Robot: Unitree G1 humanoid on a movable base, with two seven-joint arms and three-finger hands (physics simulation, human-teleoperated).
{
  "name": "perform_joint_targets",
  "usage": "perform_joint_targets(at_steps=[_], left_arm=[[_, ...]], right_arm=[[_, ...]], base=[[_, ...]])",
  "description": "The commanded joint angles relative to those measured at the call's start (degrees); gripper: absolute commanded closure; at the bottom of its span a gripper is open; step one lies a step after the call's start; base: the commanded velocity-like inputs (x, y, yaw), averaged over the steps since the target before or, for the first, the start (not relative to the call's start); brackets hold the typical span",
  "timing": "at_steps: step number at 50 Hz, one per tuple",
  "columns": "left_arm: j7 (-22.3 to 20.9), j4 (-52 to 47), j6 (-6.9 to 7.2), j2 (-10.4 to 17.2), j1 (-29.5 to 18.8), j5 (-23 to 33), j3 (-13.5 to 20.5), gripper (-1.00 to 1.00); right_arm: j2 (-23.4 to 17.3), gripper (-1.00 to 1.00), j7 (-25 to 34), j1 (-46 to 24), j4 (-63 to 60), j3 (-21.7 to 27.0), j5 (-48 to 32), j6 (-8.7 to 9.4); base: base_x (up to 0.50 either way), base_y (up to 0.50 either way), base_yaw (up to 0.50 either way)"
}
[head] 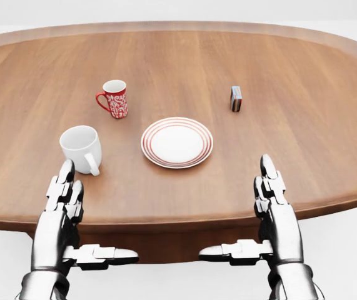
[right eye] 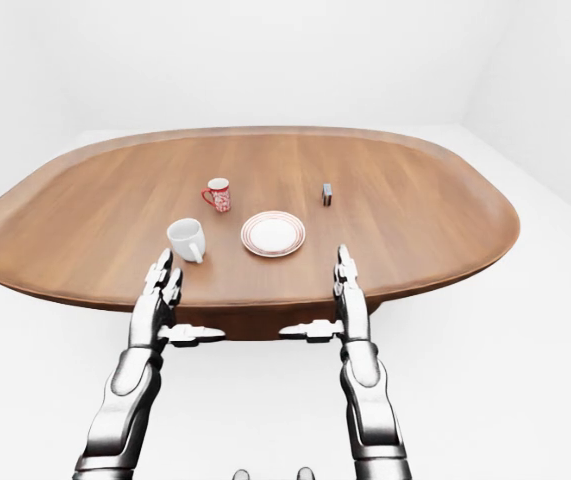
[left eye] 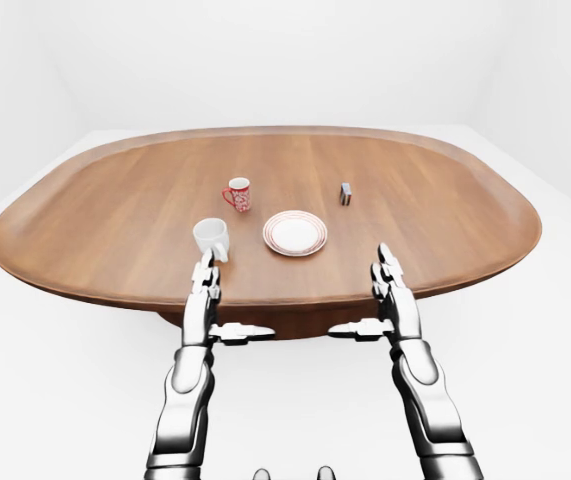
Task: Put the white mug on the plate.
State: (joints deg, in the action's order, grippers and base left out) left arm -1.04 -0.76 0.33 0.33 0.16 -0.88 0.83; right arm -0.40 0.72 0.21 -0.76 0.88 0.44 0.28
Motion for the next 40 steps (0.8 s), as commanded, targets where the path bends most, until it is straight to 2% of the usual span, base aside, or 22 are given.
perform_joint_targets(at_steps=[1,2,3,6,9,10,11,14,15,19,20,21,24,25,29,34,40], left_arm=[[-1.55,-1.61,0.83,0.65,0.02,-1.79,1.58,-1.00],[-1.55,-1.77,1.04,0.73,-0.06,-1.78,1.64,-1.00],[-1.35,-0.86,0.46,1.04,-0.65,-1.45,2.02,-1.00],[-1.19,-0.10,0.64,1.36,-1.45,-1.98,2.90,-1.00],[-1.18,-0.34,0.85,1.63,-1.87,-2.07,3.27,-1.00],[-1.19,-0.70,1.03,1.82,-2.04,-2.15,3.53,-1.00],[-1.03,-2.65,2.41,2.37,-2.45,-2.47,4.36,-1.00],[-1.10,-5.21,4.42,3.71,-4.31,-3.94,6.73,-1.00],[-0.75,-7.19,4.67,5.01,-5.99,-5.41,9.00,-1.00],[2.31,-9.59,4.67,8.89,-10.31,-8.87,14.98,-1.00],[3.27,-11.63,4.67,10.66,-11.72,-11.39,17.53,-1.00],[3.87,-12.64,4.67,11.78,-12.16,-12.07,18.42,-1.00],[5.52,-14.47,4.67,14.68,-13.44,-13.55,20.88,-1.00],[7.13,-15.30,4.67,16.49,-14.79,-15.83,23.98,-1.00],[9.95,-17.44,4.67,20.52,-16.35,-21.03,27.68,-1.00],[10.97,-15.66,4.67,22.77,-16.81,-23.69,28.82,-1.00],[11.49,-15.34,4.67,22.84,-16.48,-23.75,28.04,-1.00]], right_arm=[[-0.63,-1.00,1.24,0.69,-2.72,1.15,0.45,1.30],[-0.65,-1.00,1.23,0.70,-2.72,1.16,0.35,1.43],[-0.65,-1.00,1.29,0.66,-2.08,1.10,0.19,1.56],[-0.73,-1.00,1.30,0.21,-0.14,1.32,0.00,0.37],[-0.90,-1.00,1.31,0.59,-1.64,1.50,-0.12,1.25],[-0.95,-1.00,1.11,1.16,-3.91,1.59,-0.31,2.71],[-1.25,-1.00,0.77,2.07,-8.44,2.56,0.02,4.72],[-2.32,-1.00,1.70,2.73,-16.50,4.99,0.63,4.72],[-2.91,-1.00,1.45,2.72,-22.62,7.64,1.80,4.72],[-3.58,-1.00,2.38,2.93,-33.72,13.17,3.25,4.72],[-4.22,-1.00,2.73,3.02,-38.53,16.43,4.63,4.72],[-4.75,-1.00,3.52,2.88,-41.68,18.77,5.65,4.72],[-5.04,-1.00,4.66,2.27,-44.91,23.76,7.39,4.72],[-5.60,-1.00,5.18,2.35,-47.15,27.35,9.23,4.72],[-5.62,-1.00,6.12,3.30,-51.58,34.12,12.90,4.72],[-3.74,-1.00,7.89,5.68,-51.37,35.74,12.65,4.72],[-3.58,-1.00,8.48,5.79,-50.91,36.10,12.75,4.72]], base=[[0.00,0.00,0.00],[0.00,0.00,0.00],[0.00,0.00,0.00],[0.00,0.00,0.00],[0.00,0.00,0.00],[0.00,0.00,0.00],[0.00,0.00,0.00],[0.00,0.00,0.00],[0.00,0.00,0.00],[0.00,0.00,0.00],[0.00,0.00,0.00],[0.00,0.00,0.00],[0.00,0.00,0.00],[0.00,0.00,0.00],[0.00,0.00,0.00],[0.00,0.00,0.00],[0.00,0.00,0.00]])
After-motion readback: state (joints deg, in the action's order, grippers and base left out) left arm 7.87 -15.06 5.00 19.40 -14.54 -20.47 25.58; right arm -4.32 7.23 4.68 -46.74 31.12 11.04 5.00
